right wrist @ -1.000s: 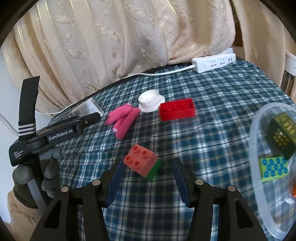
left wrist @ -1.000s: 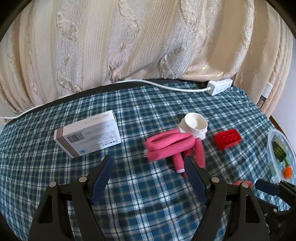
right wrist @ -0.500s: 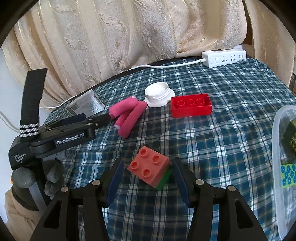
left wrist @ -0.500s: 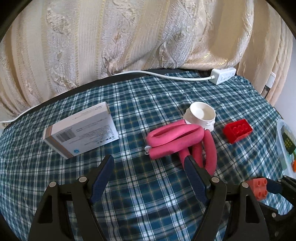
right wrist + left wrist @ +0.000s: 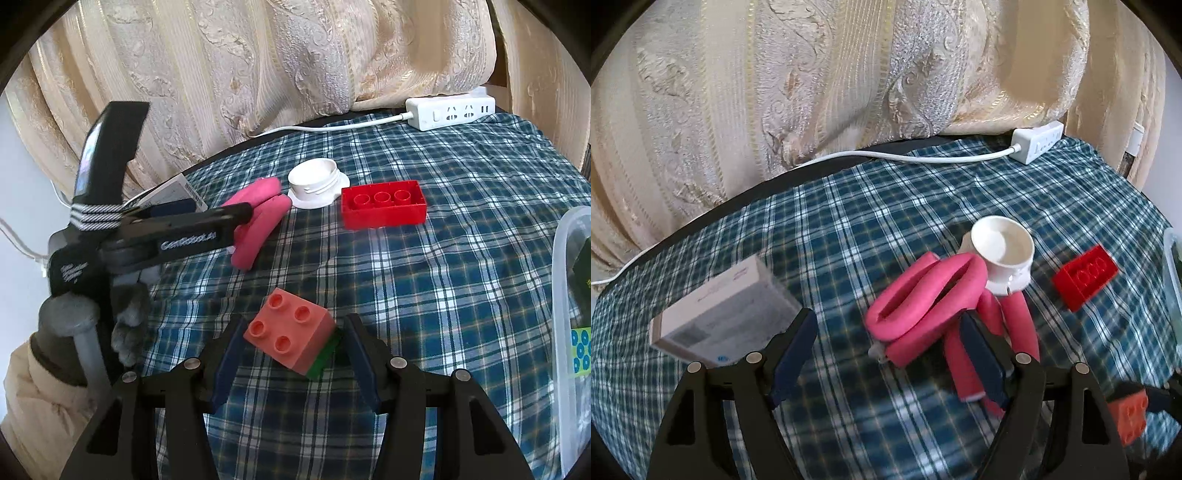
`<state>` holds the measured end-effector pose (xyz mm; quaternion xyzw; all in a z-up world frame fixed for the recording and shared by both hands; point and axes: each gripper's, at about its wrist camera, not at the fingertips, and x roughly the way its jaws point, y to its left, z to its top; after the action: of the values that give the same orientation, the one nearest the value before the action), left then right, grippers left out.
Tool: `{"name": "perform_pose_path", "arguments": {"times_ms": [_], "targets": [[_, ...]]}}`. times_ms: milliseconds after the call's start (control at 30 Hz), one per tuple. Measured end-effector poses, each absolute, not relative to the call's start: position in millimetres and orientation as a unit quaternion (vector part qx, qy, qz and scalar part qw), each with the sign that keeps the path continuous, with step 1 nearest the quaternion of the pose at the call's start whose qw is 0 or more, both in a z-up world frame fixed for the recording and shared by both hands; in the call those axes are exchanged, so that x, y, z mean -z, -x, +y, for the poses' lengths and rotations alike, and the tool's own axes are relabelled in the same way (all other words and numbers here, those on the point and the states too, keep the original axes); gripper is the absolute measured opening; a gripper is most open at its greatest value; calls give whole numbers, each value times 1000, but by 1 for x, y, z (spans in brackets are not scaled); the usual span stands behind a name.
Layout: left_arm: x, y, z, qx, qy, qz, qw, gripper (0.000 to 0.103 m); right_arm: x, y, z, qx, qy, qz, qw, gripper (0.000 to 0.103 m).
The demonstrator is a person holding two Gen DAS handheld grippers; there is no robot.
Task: Organize objects
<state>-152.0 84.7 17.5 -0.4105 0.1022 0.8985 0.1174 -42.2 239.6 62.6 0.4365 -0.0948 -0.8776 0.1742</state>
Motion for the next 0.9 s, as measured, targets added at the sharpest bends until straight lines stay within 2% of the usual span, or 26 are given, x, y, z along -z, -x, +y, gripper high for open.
{"name": "perform_pose_path", "arguments": {"times_ms": [167,900], "targets": [[-17,164,86,-900,410,90,115,84,-64,43,239,881,-431,-90,172,57],[-13,172,68,-901,418,50,108,85,-63,46,242,881,-430,-93,173,57]]}}
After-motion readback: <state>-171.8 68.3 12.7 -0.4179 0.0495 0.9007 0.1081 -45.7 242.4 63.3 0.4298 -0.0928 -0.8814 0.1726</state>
